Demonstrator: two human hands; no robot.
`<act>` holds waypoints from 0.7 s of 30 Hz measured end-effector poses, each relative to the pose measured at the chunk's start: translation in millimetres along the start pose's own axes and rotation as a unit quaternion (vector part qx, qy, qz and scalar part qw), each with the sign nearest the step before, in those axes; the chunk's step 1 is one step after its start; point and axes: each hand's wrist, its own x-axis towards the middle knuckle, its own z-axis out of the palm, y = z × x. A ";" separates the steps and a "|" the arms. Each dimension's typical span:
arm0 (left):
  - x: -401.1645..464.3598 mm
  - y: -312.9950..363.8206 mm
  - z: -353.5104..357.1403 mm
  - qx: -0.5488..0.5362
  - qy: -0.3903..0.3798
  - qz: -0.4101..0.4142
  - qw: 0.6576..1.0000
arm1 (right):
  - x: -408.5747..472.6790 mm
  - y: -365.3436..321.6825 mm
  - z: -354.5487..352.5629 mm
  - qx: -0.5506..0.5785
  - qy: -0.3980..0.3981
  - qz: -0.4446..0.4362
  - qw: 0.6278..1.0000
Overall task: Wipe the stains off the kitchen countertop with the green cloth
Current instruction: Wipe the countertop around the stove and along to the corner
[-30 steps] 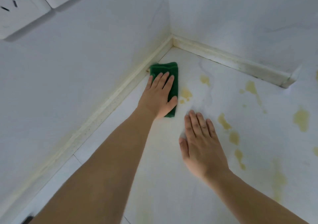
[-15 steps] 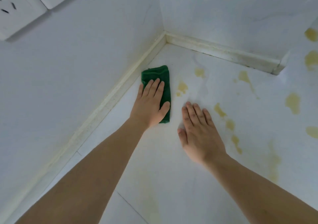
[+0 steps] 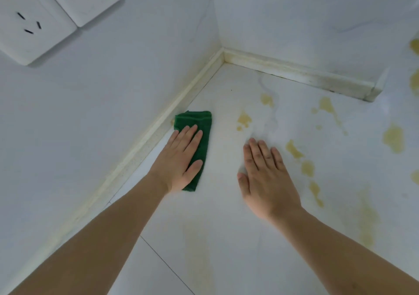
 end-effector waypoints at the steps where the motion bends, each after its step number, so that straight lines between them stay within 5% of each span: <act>1: 16.7 -3.9 -3.4 -0.001 -0.003 0.008 1.000 | 0.4 -0.6 -1.1 0.007 -0.003 -0.001 1.000; 14: 211.0 12.4 -26.3 0.005 -0.013 -0.087 0.996 | -0.5 0.7 3.2 0.022 0.017 0.004 1.000; 21: 218.6 24.8 -27.0 -0.020 -0.006 -0.100 0.995 | 0.6 0.3 0.4 0.012 0.015 0.011 1.000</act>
